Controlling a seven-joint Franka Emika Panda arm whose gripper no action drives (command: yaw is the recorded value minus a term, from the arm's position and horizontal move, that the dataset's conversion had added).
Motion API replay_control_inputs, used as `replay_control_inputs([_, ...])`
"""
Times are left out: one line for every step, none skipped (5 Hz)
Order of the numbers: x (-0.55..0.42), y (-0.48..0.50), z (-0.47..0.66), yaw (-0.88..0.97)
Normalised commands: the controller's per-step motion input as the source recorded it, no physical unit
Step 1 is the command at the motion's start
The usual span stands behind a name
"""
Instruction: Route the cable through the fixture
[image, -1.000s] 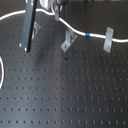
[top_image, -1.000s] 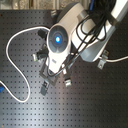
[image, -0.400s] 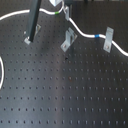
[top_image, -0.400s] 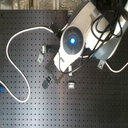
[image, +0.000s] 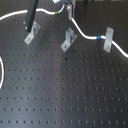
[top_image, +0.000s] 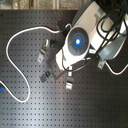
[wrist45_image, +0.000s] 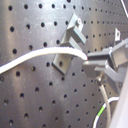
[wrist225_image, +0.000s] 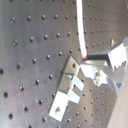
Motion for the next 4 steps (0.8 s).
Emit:
replay_control_inputs([0.177, 0.111, 0.06, 0.69])
replay_control_inputs([0.188, 0.094, 0.12, 0.75])
replay_control_inputs([0.242, 0.092, 0.14, 0.67])
replay_control_inputs([0.221, 0.235, 0.11, 0.55])
